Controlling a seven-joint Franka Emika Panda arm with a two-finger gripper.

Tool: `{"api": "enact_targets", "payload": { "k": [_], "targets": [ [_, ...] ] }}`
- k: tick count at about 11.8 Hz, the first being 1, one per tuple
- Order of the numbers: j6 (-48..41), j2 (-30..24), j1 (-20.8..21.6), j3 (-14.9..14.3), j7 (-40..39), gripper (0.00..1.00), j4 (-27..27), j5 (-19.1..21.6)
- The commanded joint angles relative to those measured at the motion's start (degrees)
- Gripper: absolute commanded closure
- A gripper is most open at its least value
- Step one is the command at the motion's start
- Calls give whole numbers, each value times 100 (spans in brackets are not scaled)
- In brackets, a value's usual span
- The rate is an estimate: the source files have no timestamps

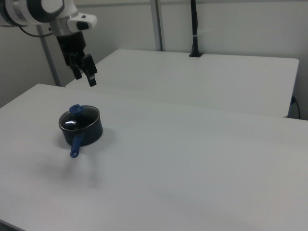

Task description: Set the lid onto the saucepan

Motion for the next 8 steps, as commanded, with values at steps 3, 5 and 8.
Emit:
{"api": "enact_targets", "payload": {
  "k": [3, 5, 8],
  "targets": [
    [-102, -1121, -340, -697, -1848, 0, -1047, 247],
    [-32, -1086, -385, -698, -2458, 0, -1012, 247],
    [504, -989, -385, -698, -2380, 0, -1012, 265]
  ]
}}
